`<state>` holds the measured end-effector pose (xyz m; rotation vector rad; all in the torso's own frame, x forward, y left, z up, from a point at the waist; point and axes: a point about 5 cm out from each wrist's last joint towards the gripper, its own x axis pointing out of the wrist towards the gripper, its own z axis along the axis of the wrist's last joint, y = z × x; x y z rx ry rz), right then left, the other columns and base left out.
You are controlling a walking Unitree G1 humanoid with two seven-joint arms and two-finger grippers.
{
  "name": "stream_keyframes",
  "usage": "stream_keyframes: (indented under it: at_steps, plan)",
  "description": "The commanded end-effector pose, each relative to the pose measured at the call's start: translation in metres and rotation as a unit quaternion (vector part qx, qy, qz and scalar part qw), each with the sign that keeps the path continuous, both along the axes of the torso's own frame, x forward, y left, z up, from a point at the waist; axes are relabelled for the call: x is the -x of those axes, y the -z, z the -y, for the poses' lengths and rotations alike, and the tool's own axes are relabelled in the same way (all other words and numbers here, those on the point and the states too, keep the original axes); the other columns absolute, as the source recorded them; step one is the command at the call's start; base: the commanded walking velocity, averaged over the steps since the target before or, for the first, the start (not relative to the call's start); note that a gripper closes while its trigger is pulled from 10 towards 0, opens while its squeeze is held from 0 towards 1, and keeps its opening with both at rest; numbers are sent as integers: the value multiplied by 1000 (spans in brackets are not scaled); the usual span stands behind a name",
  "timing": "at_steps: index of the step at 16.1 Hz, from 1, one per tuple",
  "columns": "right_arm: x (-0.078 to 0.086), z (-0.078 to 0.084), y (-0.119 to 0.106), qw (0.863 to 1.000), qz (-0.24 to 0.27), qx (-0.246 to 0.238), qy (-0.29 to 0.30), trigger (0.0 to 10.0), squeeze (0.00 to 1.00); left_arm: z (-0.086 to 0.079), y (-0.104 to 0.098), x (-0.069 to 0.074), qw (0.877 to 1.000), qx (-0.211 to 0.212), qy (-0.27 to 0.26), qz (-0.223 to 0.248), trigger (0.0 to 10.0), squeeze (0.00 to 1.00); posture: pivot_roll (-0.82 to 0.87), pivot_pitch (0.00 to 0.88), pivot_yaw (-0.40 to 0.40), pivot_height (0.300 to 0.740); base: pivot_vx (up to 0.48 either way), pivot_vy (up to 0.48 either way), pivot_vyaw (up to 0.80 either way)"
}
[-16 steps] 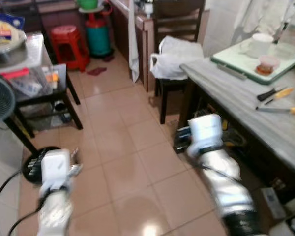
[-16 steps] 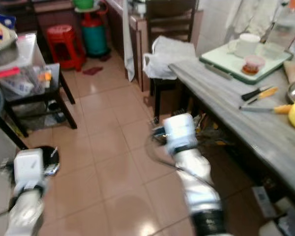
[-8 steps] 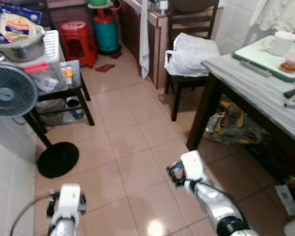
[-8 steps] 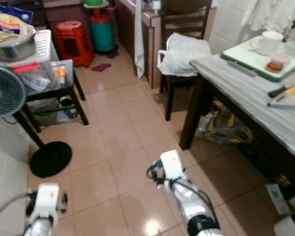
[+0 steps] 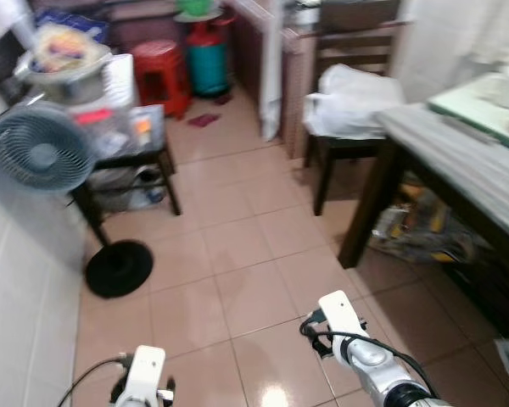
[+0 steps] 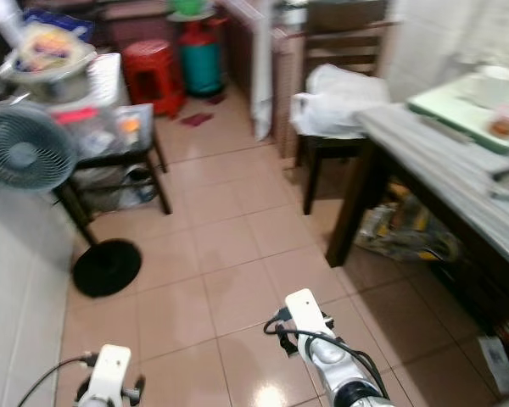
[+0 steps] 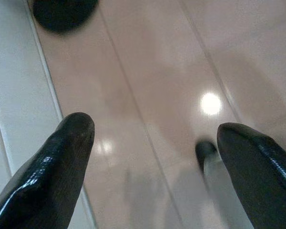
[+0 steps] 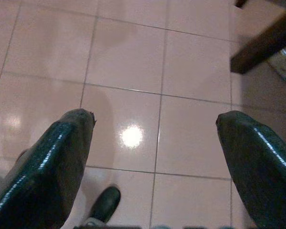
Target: Setting the table
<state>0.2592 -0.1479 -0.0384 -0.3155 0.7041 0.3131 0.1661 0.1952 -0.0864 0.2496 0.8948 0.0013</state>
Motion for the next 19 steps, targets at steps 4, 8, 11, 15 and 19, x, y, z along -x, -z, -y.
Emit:
stream_keyframes:
  at_steps: [4,8,11,15,19]
  plan:
    - [26,-3,20,997,-49,45,-42,10000,0,0,12,24,996,-7,40,-76,10000,0,-89,0,35,740,0,0,800]
    - [33,-3,24,997,-56,47,-40,10000,0,-5,15,32,995,-11,31,-94,10000,0,-84,7,38,740,0,0,800]
    - [34,2,25,996,-58,56,-40,10000,0,-6,15,31,995,-15,30,-91,10000,0,-80,13,34,740,0,0,798]
    - [32,3,24,996,-57,58,-34,10000,0,-6,14,31,996,-16,26,-90,10000,0,-80,13,34,740,0,0,723]
    - [33,4,25,997,-63,50,-14,10000,0,-5,13,28,997,7,4,-72,10000,0,-65,25,24,740,0,0,0]
